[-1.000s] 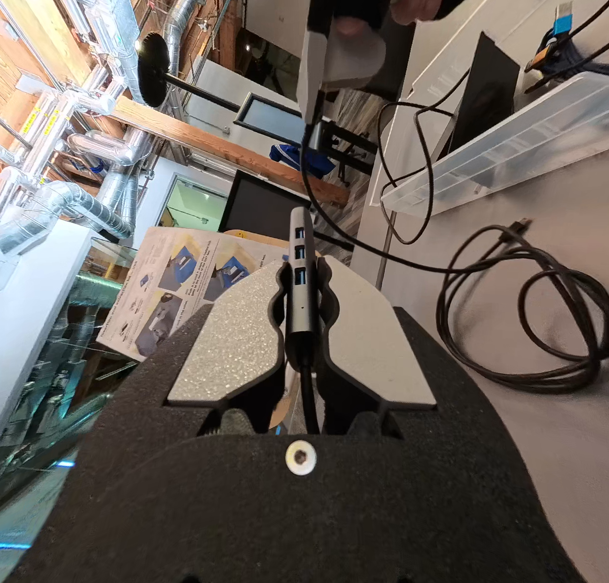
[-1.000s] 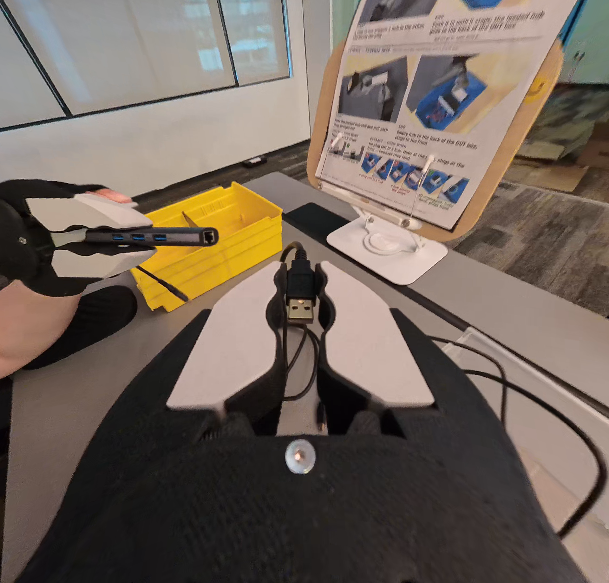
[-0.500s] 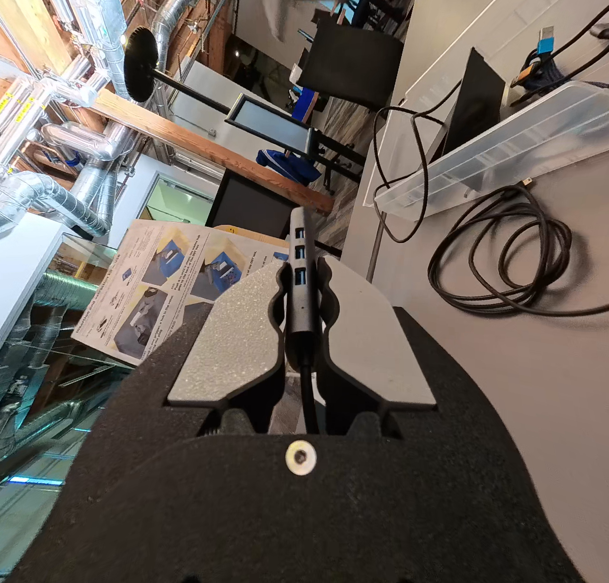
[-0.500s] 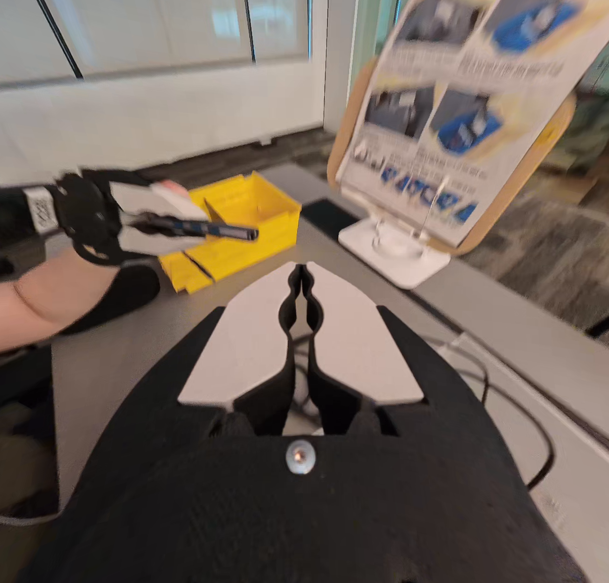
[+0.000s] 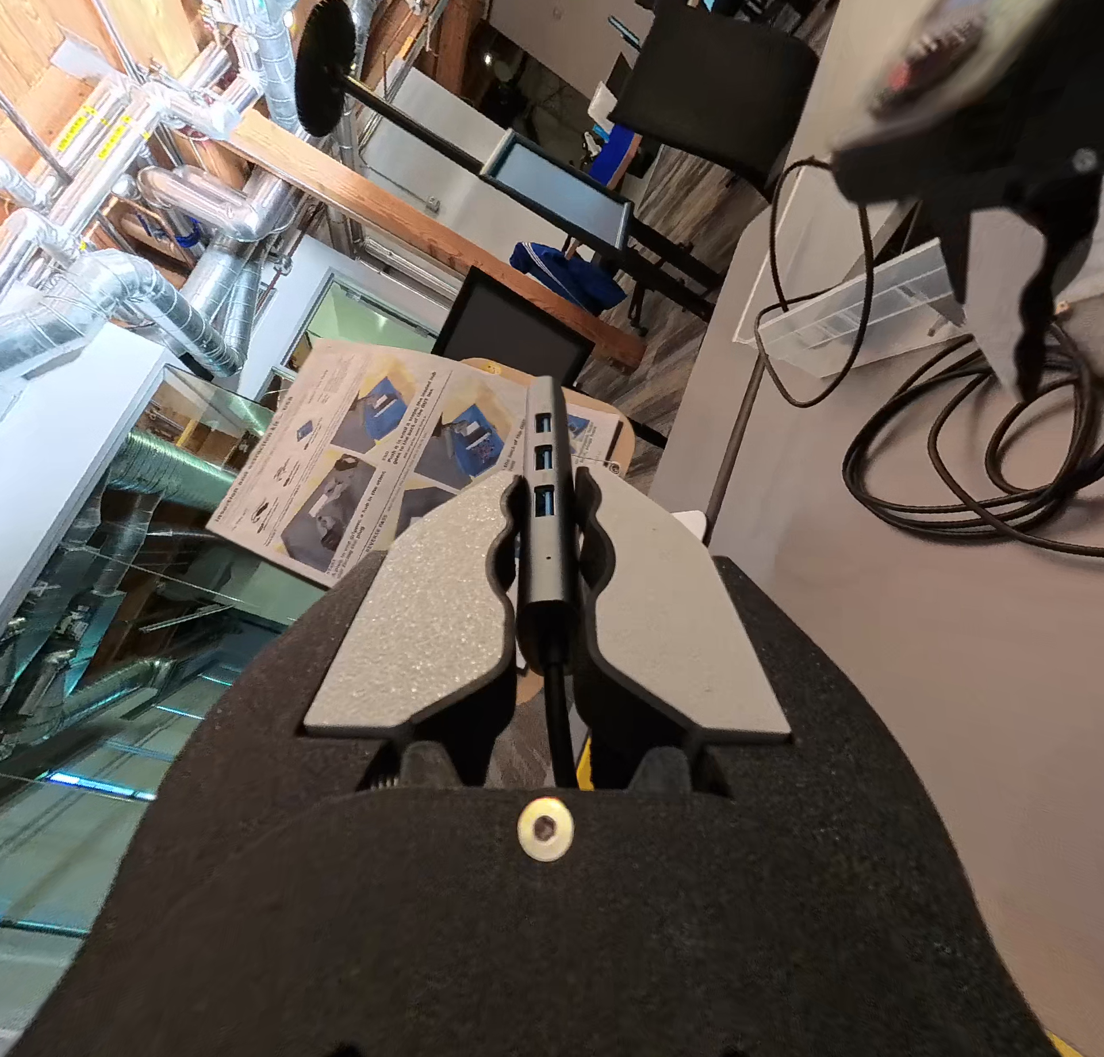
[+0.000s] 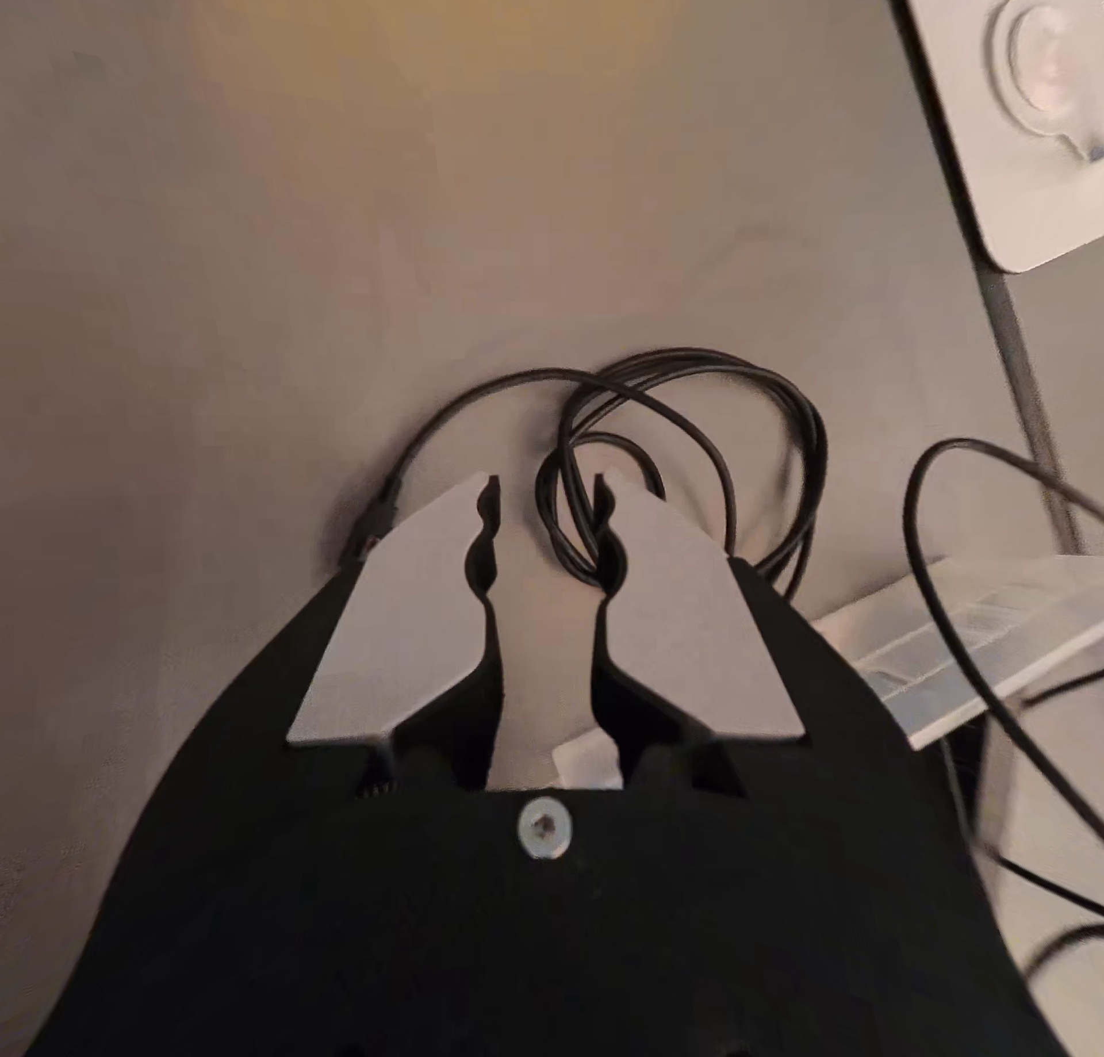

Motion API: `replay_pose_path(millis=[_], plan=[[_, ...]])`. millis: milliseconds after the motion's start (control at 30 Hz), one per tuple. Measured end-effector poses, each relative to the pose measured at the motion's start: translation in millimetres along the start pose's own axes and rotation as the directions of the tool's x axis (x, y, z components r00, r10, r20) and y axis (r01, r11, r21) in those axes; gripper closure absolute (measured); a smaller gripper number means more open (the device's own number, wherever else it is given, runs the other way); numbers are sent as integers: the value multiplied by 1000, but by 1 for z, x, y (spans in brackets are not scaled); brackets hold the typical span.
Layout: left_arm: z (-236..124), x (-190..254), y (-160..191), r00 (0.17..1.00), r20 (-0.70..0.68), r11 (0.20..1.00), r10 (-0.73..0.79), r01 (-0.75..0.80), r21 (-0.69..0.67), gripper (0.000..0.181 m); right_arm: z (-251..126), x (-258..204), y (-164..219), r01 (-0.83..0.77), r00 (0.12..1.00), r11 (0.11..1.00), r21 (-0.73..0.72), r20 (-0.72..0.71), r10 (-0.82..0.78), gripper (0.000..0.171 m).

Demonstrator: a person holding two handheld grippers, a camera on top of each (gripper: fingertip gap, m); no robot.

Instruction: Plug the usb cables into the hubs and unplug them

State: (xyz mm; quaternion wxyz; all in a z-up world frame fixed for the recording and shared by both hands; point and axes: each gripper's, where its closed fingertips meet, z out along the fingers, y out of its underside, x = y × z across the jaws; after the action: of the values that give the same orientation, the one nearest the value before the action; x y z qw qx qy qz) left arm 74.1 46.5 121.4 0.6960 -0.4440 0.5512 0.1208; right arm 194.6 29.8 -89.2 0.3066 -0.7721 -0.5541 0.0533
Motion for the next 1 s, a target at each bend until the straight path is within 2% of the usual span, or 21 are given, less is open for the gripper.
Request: replay_pose_path(millis=[167,267,367,433,467,533,600,700,800,1000], plan=[[-8,-8,-3,1000,16,1000,7,-7,9,165,32,-1,25,151,982,959,-241,-72,-172,130],[-12,-12,-1,1000,19,1000,8,-8,4,165,48,-2,31,126,990,954,-271,-20,-136,129],[-19,-20,1,999,35,1000,-2,2,6,165,56,4,42,75,995,934,-350,-37,-93,134],[-23,-24,0,999,40,1000,-14,14,14,165,58,9,44,53,995,925,-377,-63,-83,145],[-24,-26,0,999,46,1000,-16,15,19,165,58,5,46,31,998,919,-393,-33,-48,155],[-26,-27,-2,999,49,1000,-15,14,25,165,58,4,45,9,1000,917,-398,-1,-10,159],[-27,-30,-1,998,58,1000,-8,7,20,165,52,3,37,-16,999,931,-366,29,29,160],[-30,-34,-2,998,68,1000,-14,12,27,165,23,13,4,-88,993,968,-234,55,104,160],[-34,-38,-5,997,73,998,-31,27,51,165,-19,28,-31,-179,977,979,-98,100,189,160],[-41,-45,-10,995,97,997,-28,22,68,165,-111,58,-80,-321,939,940,118,172,299,160]])
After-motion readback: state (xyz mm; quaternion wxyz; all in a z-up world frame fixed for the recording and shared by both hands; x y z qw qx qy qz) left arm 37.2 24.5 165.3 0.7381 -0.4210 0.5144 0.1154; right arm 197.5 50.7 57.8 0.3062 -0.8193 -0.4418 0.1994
